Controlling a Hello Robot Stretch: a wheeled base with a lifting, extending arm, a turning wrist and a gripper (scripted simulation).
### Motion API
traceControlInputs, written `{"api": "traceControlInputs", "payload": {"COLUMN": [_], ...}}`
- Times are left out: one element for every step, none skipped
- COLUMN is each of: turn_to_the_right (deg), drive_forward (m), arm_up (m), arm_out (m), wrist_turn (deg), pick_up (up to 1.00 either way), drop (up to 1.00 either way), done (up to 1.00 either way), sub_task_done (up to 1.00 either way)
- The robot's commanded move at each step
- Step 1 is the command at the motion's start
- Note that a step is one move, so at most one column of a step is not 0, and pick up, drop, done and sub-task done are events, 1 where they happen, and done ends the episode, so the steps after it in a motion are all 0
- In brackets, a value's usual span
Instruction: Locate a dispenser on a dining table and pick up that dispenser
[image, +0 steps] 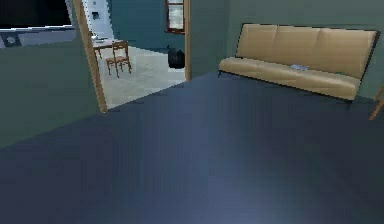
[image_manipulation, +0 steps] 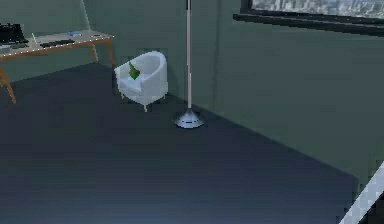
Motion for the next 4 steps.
{"api": "traceControlInputs", "payload": {"turn_to_the_right": [0.0,-15.0,0.0,0.0], "drive_forward": [0.50,0.00,1.00,1.00], "arm_up": [0.00,0.00,0.00,0.00], "arm_out": [0.00,0.00,0.00,0.00], "wrist_turn": [0.0,0.0,0.0,0.0], "pick_up": [0.00,0.00,0.00,0.00], "drop": [0.00,0.00,0.00,0.00], "done": [0.00,0.00,0.00,0.00], "sub_task_done": [0.00,0.00,0.00,0.00]}}
